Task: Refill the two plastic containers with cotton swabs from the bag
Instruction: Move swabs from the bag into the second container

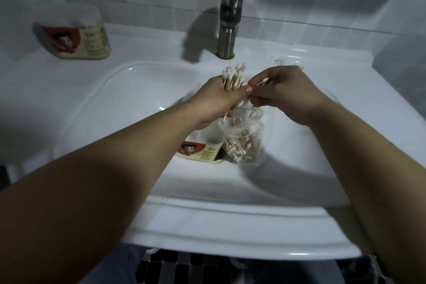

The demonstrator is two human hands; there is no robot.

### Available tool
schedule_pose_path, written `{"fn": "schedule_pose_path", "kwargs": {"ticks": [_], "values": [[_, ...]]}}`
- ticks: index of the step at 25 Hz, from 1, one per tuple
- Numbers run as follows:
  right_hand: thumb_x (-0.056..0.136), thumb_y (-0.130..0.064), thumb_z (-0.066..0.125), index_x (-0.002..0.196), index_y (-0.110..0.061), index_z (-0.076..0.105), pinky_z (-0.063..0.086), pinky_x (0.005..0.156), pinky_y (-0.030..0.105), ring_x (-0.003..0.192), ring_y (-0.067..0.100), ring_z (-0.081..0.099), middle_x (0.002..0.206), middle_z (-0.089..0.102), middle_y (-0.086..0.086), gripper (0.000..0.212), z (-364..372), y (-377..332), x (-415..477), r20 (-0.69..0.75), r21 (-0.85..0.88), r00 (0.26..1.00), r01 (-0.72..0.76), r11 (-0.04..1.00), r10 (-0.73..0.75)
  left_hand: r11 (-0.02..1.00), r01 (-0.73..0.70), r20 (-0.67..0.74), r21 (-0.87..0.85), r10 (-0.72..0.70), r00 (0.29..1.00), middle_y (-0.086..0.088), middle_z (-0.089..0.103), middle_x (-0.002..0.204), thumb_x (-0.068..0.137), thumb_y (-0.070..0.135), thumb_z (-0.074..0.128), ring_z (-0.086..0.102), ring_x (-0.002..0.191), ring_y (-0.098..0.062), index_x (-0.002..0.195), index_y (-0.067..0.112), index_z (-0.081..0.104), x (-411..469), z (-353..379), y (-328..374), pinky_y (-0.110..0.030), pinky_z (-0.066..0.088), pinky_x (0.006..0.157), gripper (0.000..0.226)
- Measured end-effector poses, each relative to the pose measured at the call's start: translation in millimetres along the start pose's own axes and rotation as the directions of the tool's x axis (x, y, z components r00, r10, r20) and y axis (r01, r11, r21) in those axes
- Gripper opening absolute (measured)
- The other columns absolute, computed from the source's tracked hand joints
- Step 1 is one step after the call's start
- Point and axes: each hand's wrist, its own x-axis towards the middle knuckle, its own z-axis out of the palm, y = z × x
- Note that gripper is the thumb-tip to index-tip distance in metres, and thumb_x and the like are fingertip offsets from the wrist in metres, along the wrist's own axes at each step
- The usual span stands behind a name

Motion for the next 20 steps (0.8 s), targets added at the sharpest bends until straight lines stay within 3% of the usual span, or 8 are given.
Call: {"fn": "schedule_pose_path", "kwargs": {"ticks": [4, 7, 9, 11, 12, 14, 16, 20], "values": [[0.089, 0.011, 0.066, 0.091, 0.0, 0.067, 0.061, 0.07, 0.032, 0.061, 0.026, 0.068, 0.072, 0.061, 0.017, 0.011, 2.6, 1.4, 0.7, -0.006, 0.137, 1.0, -0.026, 0.99, 0.027, 1.0, -0.001, 0.111, -0.014, 0.003, 0.994, 0.013, 0.067, 0.069, 0.097, 0.017, 0.069, 0.057, 0.057, -0.001, 0.095, 0.021, 0.068, -3.9, 0.6, -0.4, -0.023, 0.044, 0.058, 0.005], [0.09, 0.009, 0.066, 0.094, 0.001, 0.066, 0.061, 0.073, 0.034, 0.065, 0.031, 0.066, 0.073, 0.064, 0.018, 0.009, 2.6, 3.2, 1.5, 0.005, 0.192, 0.999, -0.043, 0.98, 0.043, 0.998, 0.016, 0.117, -0.064, -0.009, 0.993, -0.007, 0.071, 0.086, 0.096, 0.015, 0.07, 0.054, 0.058, -0.004, 0.101, 0.014, 0.069, -4.1, -2.0, 0.3, -0.023, 0.043, 0.056, 0.005], [0.09, 0.01, 0.065, 0.095, 0.002, 0.065, 0.061, 0.076, 0.037, 0.067, 0.034, 0.064, 0.074, 0.063, 0.019, 0.009, 2.8, 3.3, 2.1, 0.006, 0.225, 0.999, -0.046, 0.973, 0.045, 0.998, 0.021, 0.119, -0.063, -0.014, 0.993, -0.026, 0.071, 0.102, 0.096, 0.015, 0.07, 0.052, 0.06, -0.005, 0.111, 0.005, 0.069, -4.2, -3.0, -0.1, -0.022, 0.043, 0.055, 0.018], [0.09, 0.01, 0.066, 0.095, 0.003, 0.065, 0.062, 0.077, 0.038, 0.068, 0.035, 0.065, 0.074, 0.063, 0.02, 0.009, 2.4, 3.8, 3.4, -0.008, 0.245, 0.999, -0.036, 0.969, 0.039, 0.997, 0.014, 0.112, -0.075, -0.006, 0.994, -0.033, 0.067, 0.108, 0.097, 0.016, 0.069, 0.05, 0.061, -0.008, 0.116, -0.002, 0.066, -2.4, -2.5, -2.7, -0.023, 0.043, 0.055, 0.026], [0.09, 0.01, 0.066, 0.095, 0.003, 0.066, 0.062, 0.075, 0.037, 0.068, 0.034, 0.066, 0.075, 0.064, 0.019, 0.009, 2.1, 4.0, 4.1, -0.015, 0.232, 0.999, -0.027, 0.972, 0.031, 0.997, 0.01, 0.104, -0.075, -0.002, 0.995, -0.032, 0.066, 0.099, 0.097, 0.016, 0.069, 0.05, 0.062, -0.009, 0.115, -0.001, 0.066, -1.3, -2.1, -4.0, -0.025, 0.043, 0.056, 0.025], [0.092, 0.007, 0.065, 0.097, 0.004, 0.069, 0.06, 0.07, 0.032, 0.069, 0.029, 0.069, 0.077, 0.068, 0.017, 0.007, 2.9, 4.6, 4.6, -0.008, 0.169, 1.0, -0.014, 0.985, 0.016, 0.998, 0.005, 0.08, -0.067, 0.001, 0.997, -0.013, 0.061, 0.081, 0.098, 0.015, 0.067, 0.05, 0.062, -0.01, 0.108, 0.008, 0.066, 0.3, -1.4, -6.0, -0.028, 0.043, 0.056, 0.012], [0.094, 0.004, 0.064, 0.096, 0.003, 0.071, 0.057, 0.068, 0.028, 0.07, 0.025, 0.069, 0.081, 0.069, 0.018, 0.007, 4.5, 5.7, 3.9, 0.022, 0.128, 1.0, -0.009, 0.992, 0.006, 0.998, 0.003, 0.067, -0.057, 0.001, 0.998, 0.0, 0.063, 0.077, 0.099, 0.015, 0.065, 0.053, 0.062, -0.009, 0.104, 0.017, 0.065, 1.2, -1.4, -6.8, -0.028, 0.045, 0.055, 0.006], [0.095, 0.004, 0.062, 0.088, 0.004, 0.071, 0.059, 0.071, 0.029, 0.071, 0.027, 0.069, 0.079, 0.07, 0.019, 0.012, 3.1, 6.8, 2.5, 0.082, 0.1, 0.997, -0.02, 0.995, 0.012, 0.999, 0.054, 0.077, -0.006, -0.053, 0.996, 0.004, 0.067, 0.073, 0.098, 0.02, 0.067, 0.054, 0.061, -0.01, 0.107, 0.014, 0.067, 1.0, -1.7, -7.8, -0.028, 0.045, 0.055, 0.011]]}}
